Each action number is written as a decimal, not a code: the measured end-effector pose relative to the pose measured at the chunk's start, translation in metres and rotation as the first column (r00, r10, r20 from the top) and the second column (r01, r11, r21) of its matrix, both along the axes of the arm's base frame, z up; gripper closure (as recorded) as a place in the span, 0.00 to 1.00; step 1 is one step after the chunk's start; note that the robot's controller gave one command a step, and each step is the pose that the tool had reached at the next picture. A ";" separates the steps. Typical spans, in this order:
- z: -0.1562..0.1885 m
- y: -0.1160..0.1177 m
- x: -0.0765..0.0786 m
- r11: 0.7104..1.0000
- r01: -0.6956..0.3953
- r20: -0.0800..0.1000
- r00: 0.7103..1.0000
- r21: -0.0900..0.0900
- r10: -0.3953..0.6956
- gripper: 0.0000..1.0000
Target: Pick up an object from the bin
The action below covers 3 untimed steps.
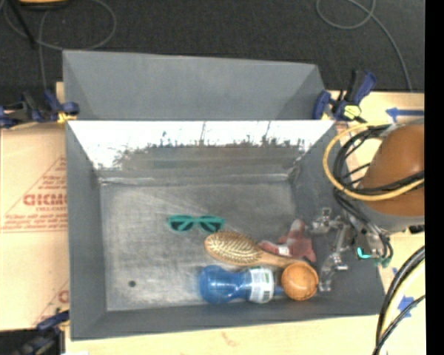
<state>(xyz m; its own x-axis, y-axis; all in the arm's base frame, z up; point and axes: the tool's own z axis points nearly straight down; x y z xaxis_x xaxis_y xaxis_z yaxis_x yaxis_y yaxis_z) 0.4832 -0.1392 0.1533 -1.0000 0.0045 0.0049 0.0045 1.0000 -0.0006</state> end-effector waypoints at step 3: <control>-0.033 0.091 0.013 0.983 -0.184 0.005 0.983 0.002 0.184 0.00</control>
Offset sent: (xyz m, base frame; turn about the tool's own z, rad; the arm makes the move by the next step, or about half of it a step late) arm 0.0317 0.0872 -0.0489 -0.2536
